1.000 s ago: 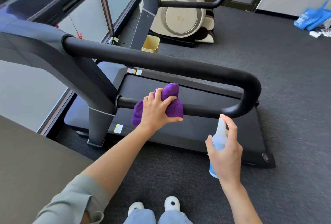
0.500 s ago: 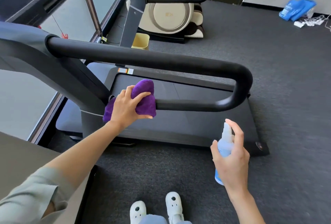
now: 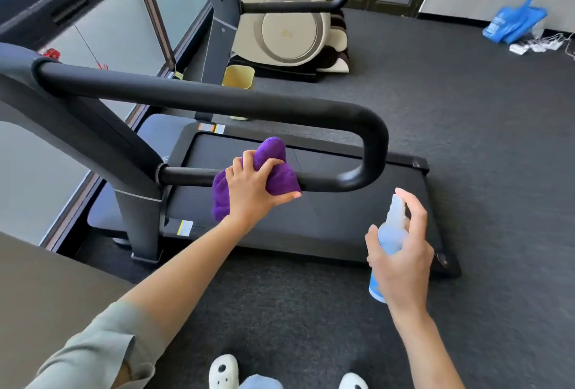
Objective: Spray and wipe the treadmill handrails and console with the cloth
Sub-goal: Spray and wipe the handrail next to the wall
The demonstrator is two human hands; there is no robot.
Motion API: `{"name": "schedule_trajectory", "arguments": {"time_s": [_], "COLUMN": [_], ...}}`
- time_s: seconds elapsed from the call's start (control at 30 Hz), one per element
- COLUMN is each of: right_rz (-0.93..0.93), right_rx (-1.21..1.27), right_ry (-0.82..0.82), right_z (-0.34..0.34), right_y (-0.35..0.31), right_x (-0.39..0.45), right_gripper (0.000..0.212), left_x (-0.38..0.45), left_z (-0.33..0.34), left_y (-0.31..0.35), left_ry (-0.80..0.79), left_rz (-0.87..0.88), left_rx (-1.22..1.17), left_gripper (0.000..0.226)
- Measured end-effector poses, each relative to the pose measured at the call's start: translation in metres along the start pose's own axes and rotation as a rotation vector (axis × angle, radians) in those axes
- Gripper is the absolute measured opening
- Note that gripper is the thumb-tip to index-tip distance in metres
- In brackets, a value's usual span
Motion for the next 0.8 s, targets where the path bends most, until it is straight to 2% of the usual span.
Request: {"name": "schedule_trajectory", "arguments": {"time_s": [0.07,0.27,0.4,0.63,0.8], "right_rz": [-0.034,-0.169,-0.241,-0.282,-0.31], "right_rx": [0.04,0.075,0.107,0.193,0.246], "right_ry": [-0.035,-0.273,-0.391,-0.552,-0.555], "right_z": [-0.008,-0.031,-0.04,-0.016,0.007], "right_y": [0.009,0.04,0.051,0.058,0.059], "right_x": [0.015,0.067,0.106,0.166,0.213], "right_gripper": [0.065,0.065,0.06,0.065,0.065], "left_x": [0.0,-0.022,-0.029,-0.04,-0.043], "left_z": [0.005,0.005,0.002,0.018,0.035], "left_y": [0.014,0.05,0.071,0.11,0.115], "left_ry": [-0.003,0.055,0.067,0.229,0.377], "left_rz": [-0.004,-0.228,-0.285,-0.375,-0.536], "left_rx": [0.018,0.042,0.002,-0.123,-0.247], "left_gripper": [0.083,0.085,0.082,0.062,0.046]}}
Point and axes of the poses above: each hand's wrist, its own x-axis towards the middle knuckle, its own z-axis out of the palm, y = z × x, the point moved 5 cm from there along x, towards the middle knuckle, and after that the axes turned 4 degrees about y, right-handed, at the moved point
